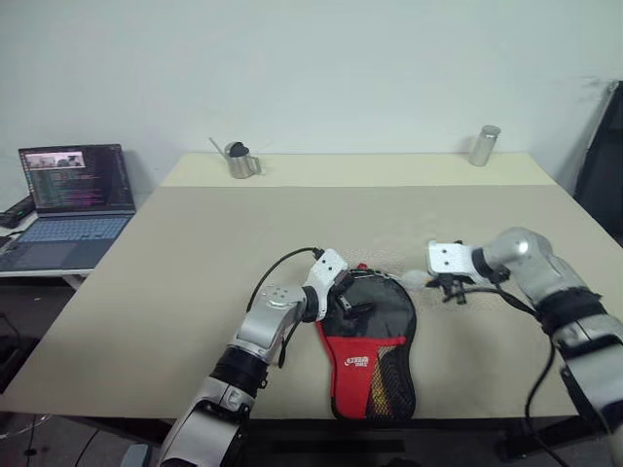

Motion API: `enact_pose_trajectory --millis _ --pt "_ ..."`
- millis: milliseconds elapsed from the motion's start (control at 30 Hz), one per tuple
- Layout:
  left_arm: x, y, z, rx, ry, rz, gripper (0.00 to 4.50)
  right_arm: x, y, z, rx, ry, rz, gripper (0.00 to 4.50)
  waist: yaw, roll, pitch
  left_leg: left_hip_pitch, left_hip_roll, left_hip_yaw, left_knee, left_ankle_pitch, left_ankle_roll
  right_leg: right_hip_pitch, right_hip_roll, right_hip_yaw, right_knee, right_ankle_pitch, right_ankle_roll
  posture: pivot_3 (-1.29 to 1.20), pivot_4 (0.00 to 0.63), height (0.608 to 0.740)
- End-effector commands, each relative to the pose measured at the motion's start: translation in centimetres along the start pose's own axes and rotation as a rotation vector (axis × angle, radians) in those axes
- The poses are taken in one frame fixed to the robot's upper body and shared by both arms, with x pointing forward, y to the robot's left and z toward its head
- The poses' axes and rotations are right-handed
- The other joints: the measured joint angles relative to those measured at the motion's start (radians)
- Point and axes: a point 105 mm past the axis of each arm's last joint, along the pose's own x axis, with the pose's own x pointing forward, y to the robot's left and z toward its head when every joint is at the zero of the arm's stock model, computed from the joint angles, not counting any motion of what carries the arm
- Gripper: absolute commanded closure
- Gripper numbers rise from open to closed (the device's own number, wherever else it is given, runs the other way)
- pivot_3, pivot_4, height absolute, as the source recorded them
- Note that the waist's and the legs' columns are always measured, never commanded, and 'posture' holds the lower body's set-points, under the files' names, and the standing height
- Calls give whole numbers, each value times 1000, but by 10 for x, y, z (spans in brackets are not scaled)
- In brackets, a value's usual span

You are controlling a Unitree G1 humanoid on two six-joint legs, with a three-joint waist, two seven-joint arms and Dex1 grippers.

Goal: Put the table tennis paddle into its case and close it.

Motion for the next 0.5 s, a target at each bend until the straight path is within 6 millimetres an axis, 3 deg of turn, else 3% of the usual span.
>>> enact_pose_trajectory --millis 33,333,500 --pt "-3 12 -25 -38 89 65 0 -27 9 -15 25 58 11 4492 8 0 0 0 0 0 0 0 0 0 0 0 0 0 0 0 150 740" --pt "1 11 -24 -27 88 42 0 -40 -13 -32 88 136 -173 4492 17 0 0 0 0 -1 5 0 0 2 0 -1 2 0 0 0 150 740" --pt "1 11 -24 -26 88 41 0 -43 -12 -45 87 192 -165 4492 15 0 0 0 0 -1 8 0 0 4 0 -1 2 0 0 0 150 740"
